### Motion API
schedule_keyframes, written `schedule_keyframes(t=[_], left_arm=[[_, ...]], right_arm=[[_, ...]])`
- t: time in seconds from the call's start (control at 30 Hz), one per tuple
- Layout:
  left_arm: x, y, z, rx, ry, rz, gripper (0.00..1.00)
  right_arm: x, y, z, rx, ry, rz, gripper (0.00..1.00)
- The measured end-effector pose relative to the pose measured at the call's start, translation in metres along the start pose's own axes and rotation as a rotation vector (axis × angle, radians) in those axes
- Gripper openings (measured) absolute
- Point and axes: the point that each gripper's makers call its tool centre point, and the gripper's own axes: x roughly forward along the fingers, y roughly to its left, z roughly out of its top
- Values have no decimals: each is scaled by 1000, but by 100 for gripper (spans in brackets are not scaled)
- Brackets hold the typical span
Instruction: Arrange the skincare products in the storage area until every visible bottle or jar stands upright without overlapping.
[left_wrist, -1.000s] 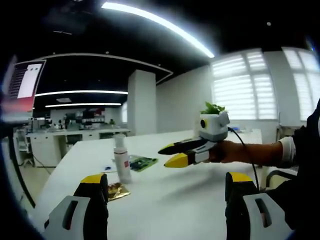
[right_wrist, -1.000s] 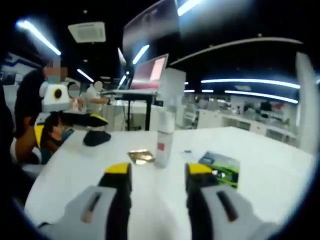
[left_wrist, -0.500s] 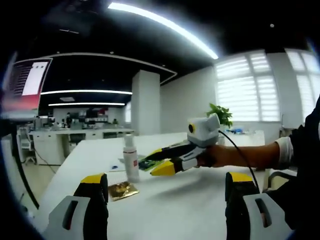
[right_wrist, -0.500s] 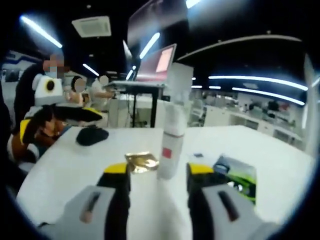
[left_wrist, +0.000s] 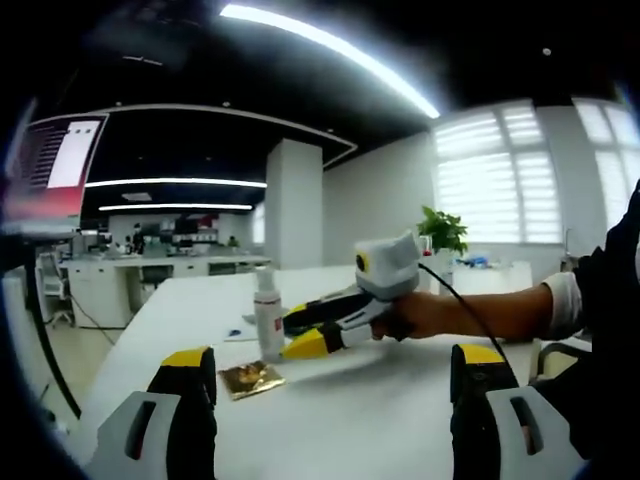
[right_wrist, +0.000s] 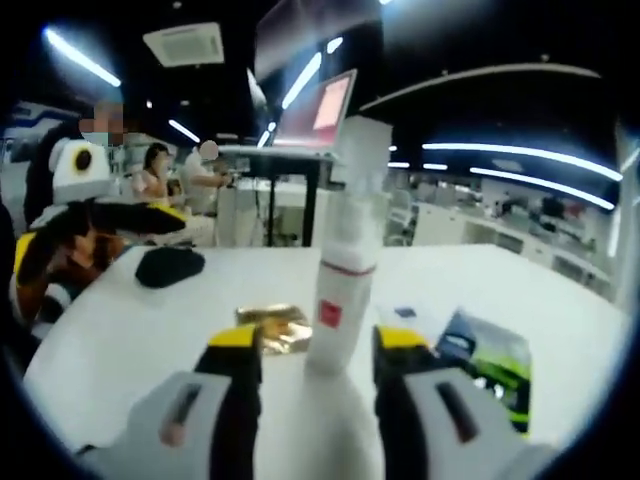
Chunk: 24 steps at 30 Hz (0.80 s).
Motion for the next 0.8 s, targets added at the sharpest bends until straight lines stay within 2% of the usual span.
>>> schedule_keyframes(t=[0.33,0.5,0.6,0.8], left_arm=[[2,3,-2,-7,3,0,99],[3,4,-3,-14,4,3,99],[4,4,-4,-14,8,2,99],[5,4,-6,-16,11,3,99]], right_arm=[[15,-8,-7,-4,21,-3,38],[18,-15,-5,6,4,-9,36],[19,-12,-7,8,6,-4,36],[18,-10,-8,10,2,2,25]])
